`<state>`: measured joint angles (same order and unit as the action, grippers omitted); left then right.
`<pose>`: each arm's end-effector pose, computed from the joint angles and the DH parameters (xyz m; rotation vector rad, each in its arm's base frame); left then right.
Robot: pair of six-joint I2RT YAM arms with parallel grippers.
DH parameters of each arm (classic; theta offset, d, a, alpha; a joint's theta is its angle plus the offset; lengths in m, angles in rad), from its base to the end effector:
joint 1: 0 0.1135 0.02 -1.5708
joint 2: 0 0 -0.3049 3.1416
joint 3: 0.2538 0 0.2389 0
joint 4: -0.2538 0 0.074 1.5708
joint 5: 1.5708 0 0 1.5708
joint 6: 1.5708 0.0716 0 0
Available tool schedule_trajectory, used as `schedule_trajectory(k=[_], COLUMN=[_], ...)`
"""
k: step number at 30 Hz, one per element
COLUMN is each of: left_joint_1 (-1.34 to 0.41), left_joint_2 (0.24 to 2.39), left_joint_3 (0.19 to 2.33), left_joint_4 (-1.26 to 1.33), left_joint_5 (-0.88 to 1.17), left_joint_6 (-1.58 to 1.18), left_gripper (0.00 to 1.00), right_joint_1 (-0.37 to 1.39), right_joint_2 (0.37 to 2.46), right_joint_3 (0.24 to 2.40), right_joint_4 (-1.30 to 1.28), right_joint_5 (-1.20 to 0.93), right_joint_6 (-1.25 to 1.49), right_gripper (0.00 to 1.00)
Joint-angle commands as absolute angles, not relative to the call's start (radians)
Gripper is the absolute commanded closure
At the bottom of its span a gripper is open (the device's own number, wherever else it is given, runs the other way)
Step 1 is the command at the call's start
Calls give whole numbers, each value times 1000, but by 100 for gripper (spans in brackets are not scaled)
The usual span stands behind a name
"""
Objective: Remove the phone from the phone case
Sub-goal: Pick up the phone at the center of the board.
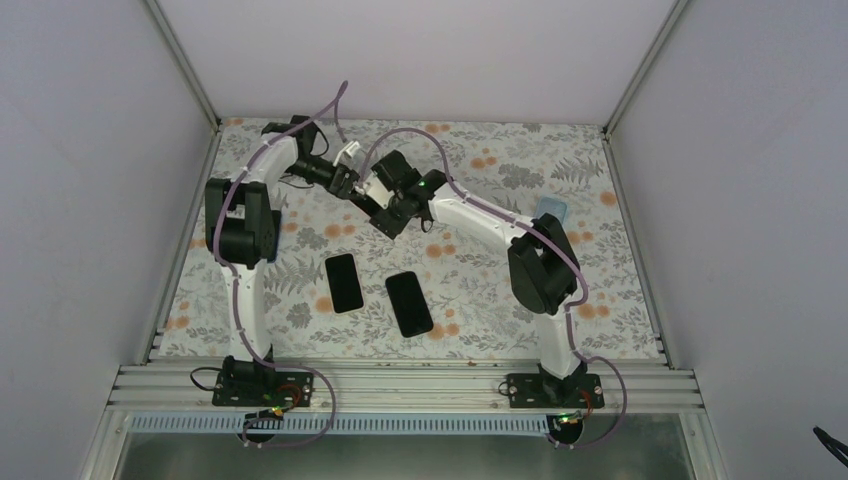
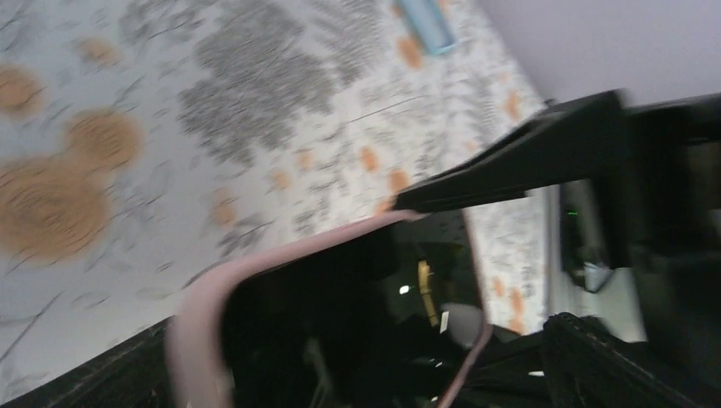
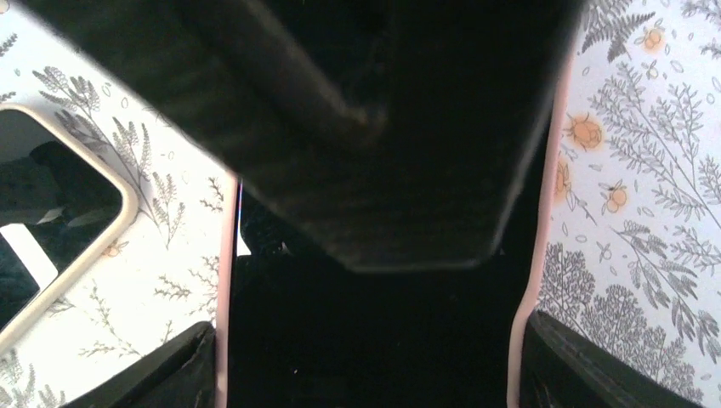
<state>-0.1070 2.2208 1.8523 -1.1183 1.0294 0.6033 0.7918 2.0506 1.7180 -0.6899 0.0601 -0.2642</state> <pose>0.4420 -0.1092 0.2184 0.9213 2.3139 -1.3393 0.3366 0.3348 0.2410 -1.2883 2.2524 0.1150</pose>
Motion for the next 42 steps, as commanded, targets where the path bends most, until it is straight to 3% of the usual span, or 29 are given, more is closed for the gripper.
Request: schedule_trajectory(k=[1, 7, 14, 19, 25, 31, 37, 42], left_joint_1=[-97, -94, -94, -93, -91, -93, -109, -126], left_joint_2=[2273, 2279, 2269, 2247, 2205, 2083, 1941, 1843], left_joint_3=[1924, 1851, 1852, 1877, 1884, 1833, 1788, 1744], left_joint_4=[-1354, -1358, -1358, -1358, -1358, -1358, -1358, -1358], left_joint_5=[1280, 1257, 1273, 1297, 1336, 1316, 1308, 1347], left_joint_6=[796, 822, 832, 842, 865, 959, 1045, 1069], left_gripper=[5, 28, 70, 80, 89, 98, 98, 98], right_joint_1=[801, 801, 801, 802, 796, 686, 489, 405], right_joint_2=[2053, 2051, 2039, 2016, 1953, 1797, 1676, 1671], right_joint_3=[1783, 1778, 1774, 1741, 1694, 1632, 1572, 1559], right_joint_4=[-646, -643, -647, -651, -691, -757, -820, -878], right_joint_5=[48, 55, 50, 19, -36, -267, -598, -807], right_joint_6=[-263, -264, -268, -289, -343, -381, -487, -577], right_gripper=[29, 29, 29, 24, 0, 0, 0, 7])
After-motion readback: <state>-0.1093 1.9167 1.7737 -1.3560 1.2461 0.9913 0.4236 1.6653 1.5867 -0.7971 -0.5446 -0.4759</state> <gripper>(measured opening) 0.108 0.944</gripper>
